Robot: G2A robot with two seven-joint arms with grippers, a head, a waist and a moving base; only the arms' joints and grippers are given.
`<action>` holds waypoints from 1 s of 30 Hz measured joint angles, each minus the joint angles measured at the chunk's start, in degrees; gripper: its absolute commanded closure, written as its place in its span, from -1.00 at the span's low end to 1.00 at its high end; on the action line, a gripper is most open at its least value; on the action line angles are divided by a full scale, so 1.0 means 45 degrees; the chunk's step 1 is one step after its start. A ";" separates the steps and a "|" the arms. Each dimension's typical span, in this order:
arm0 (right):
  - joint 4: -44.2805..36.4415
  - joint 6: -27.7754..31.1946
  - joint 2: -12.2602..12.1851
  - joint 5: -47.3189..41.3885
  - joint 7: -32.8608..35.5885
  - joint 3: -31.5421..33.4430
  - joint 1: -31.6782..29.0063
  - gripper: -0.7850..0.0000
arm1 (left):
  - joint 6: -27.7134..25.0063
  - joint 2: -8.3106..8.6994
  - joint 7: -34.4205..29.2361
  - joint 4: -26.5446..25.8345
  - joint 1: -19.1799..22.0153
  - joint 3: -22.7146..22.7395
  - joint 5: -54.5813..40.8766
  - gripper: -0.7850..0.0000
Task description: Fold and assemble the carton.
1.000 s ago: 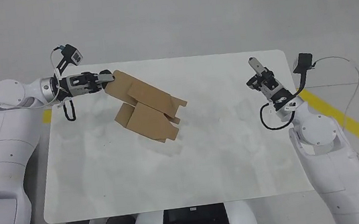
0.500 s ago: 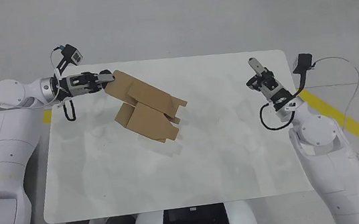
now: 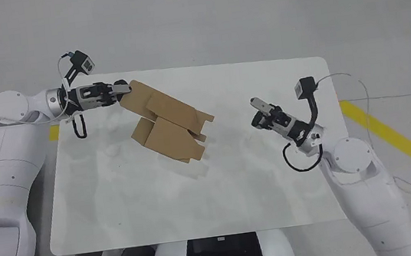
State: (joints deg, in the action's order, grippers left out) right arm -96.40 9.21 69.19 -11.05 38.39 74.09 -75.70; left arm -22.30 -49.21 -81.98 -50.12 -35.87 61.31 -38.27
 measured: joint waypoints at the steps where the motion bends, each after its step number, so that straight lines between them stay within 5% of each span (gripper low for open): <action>1: 0.0010 0.0061 0.0009 -0.0139 0.0170 -0.0108 0.0010 -1.00 | 0.0000 0.0000 0.0000 0.0000 0.0000 0.0000 0.0000 1.00; 14: 0.0327 0.1584 0.0262 -0.1308 0.0923 -0.1970 0.0013 -1.00 | 0.0000 0.0000 0.0000 0.0000 0.0000 0.0000 0.0000 1.00; 30: 0.0312 0.1579 0.0359 -0.2149 0.1197 -0.2501 0.0044 -1.00 | 0.0000 0.0000 0.0000 0.0000 0.0000 0.0000 0.0000 1.00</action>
State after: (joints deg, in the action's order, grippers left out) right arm -95.00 16.31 70.81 -20.72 43.78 62.84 -75.50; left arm -22.30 -49.21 -81.98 -50.12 -35.87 61.31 -38.27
